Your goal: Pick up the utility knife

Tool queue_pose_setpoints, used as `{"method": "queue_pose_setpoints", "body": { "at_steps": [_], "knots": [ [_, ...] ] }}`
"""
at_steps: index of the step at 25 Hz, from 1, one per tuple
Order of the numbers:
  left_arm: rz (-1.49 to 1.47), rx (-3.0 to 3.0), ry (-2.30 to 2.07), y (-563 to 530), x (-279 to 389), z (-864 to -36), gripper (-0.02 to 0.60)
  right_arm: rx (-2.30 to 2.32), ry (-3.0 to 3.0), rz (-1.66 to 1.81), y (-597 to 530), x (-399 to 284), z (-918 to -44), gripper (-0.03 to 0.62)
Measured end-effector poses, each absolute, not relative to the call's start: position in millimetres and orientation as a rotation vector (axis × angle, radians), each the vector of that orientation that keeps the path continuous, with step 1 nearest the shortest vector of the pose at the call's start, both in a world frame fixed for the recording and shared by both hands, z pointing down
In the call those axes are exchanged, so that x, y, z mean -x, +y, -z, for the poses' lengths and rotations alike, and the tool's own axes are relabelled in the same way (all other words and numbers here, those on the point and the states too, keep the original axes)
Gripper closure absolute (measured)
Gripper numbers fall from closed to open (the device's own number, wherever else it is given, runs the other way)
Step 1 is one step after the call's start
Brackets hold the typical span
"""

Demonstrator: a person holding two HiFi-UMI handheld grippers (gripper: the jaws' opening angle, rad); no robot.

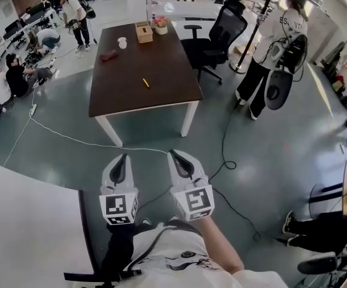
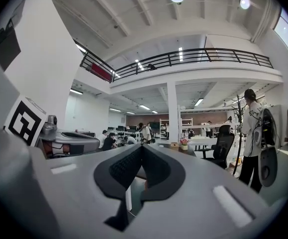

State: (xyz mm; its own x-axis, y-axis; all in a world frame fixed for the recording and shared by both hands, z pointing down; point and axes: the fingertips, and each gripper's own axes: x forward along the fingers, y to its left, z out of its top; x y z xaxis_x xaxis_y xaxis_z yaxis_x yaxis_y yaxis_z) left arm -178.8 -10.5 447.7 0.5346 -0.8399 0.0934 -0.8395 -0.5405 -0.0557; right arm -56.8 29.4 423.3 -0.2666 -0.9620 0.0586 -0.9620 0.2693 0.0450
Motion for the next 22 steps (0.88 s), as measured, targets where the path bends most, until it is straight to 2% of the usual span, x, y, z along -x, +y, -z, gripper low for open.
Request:
{"method": "queue_pose_setpoints", "body": {
  "at_steps": [9,22],
  "knots": [
    [0.258,2.801,1.5,-16.3,176.3,-462.9,0.583,-1.831,-2.429,-0.114,20.2,59.3,-437.3,0.592],
    [0.272,2.868,1.423,-130.0,197.8,-470.1,0.583,-1.905,-2.362,-0.132,-88.5,79.3,-436.7,0.592]
  ]
}}
